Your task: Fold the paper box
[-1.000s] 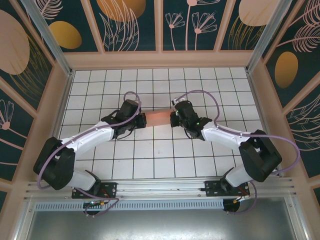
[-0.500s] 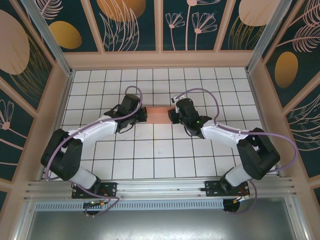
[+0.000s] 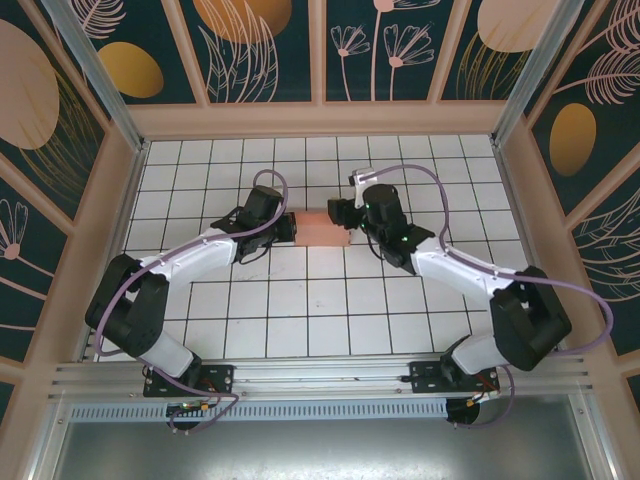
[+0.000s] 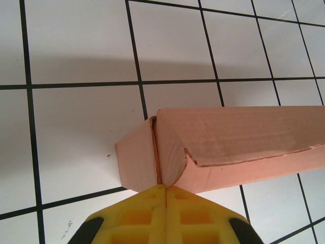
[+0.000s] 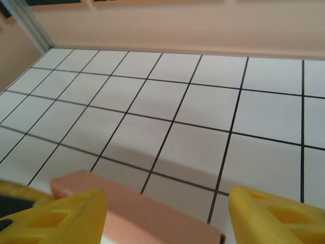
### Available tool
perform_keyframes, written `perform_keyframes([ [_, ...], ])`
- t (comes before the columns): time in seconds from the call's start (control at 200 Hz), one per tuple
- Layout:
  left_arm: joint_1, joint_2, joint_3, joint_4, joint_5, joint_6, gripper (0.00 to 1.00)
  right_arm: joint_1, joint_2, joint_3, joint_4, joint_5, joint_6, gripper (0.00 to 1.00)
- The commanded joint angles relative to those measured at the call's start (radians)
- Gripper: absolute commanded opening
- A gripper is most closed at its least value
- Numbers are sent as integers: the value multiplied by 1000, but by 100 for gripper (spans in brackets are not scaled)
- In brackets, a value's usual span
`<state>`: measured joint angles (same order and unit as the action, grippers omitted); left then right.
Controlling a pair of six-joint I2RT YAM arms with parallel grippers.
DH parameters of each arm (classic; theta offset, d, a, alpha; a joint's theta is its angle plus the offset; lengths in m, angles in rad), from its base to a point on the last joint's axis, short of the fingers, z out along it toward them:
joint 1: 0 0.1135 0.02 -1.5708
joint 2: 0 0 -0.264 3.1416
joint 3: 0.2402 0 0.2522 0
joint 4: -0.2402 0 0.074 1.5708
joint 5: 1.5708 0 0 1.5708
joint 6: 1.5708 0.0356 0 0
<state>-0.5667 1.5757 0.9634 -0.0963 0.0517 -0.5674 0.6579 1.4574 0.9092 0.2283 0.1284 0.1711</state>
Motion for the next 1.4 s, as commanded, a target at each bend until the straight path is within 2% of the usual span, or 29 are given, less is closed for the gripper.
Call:
perform_keyframes([
  [0.0,-3,50,-20,-105,26,20,0,-18,78,62,-26,28,47,64],
  [0.385,-3,20,-8,-83,101,-7,0,-19,187,42,-2,31,74,63],
  [0.546,-3,-5,4,-81,133,-13,12,-20,233,49,8,32,80,63],
  [0.691,-3,-65,3,-106,84,-10,17,-19,246,64,1,28,76,63],
  [0.846,-1,-159,2,-107,84,-6,30,-19,245,70,-13,40,68,63],
  [0.926,2,-205,-12,-78,44,-30,48,-18,242,67,-14,39,69,63],
  [0.986,16,-234,-29,-47,27,-63,67,-19,241,65,-16,37,68,63],
  [1.096,31,-219,-25,-28,-5,-88,79,-19,234,58,-15,32,71,63],
  [1.196,36,-146,3,-33,7,-72,78,-18,226,53,-12,25,74,63],
  [1.396,38,-11,67,-28,14,-51,61,-18,208,45,-9,13,71,63],
])
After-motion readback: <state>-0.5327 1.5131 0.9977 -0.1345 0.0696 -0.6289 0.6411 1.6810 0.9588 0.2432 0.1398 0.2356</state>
